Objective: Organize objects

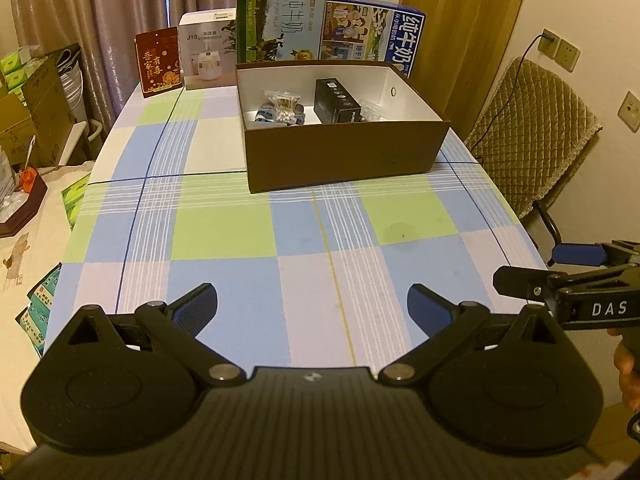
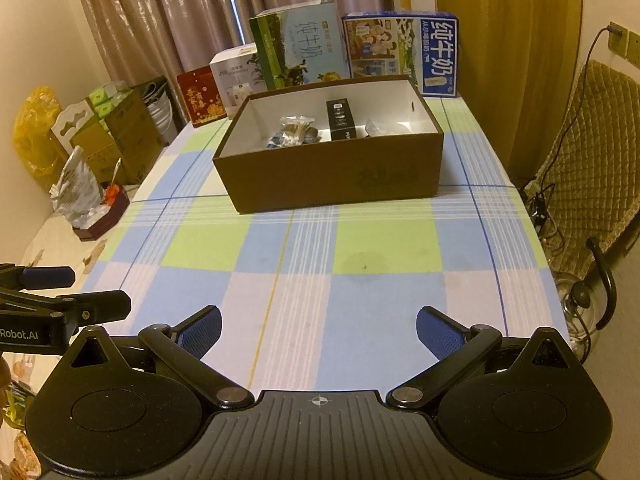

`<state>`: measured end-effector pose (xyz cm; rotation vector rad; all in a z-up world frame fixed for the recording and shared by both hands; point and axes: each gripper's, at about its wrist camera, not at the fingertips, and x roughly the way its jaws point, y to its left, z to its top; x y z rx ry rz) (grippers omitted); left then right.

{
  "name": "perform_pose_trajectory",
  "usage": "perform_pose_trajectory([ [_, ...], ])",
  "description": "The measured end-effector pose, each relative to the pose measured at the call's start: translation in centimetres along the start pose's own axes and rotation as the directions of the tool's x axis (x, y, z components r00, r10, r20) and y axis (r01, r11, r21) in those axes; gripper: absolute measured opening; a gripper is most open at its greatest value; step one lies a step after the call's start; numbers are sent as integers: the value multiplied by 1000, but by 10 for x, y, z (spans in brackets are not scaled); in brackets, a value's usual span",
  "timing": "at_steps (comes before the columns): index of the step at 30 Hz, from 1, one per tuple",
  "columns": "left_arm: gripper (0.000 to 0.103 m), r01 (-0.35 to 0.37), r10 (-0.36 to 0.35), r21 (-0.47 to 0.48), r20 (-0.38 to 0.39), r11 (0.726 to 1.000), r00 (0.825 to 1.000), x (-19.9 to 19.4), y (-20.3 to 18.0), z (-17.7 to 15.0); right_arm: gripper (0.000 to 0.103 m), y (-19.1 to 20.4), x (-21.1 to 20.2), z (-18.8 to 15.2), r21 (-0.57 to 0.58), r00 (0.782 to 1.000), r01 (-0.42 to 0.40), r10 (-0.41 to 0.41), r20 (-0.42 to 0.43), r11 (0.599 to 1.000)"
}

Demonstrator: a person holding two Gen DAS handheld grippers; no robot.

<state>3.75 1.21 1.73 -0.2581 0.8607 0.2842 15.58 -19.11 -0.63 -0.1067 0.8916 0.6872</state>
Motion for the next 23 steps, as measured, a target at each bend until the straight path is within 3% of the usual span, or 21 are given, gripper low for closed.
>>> perform_pose_trajectory([
  [23,100,3,-4,15,3,1000,1000,3,-6,4,101,-2,-1,1,7,1000,5,-5,-1,1000],
])
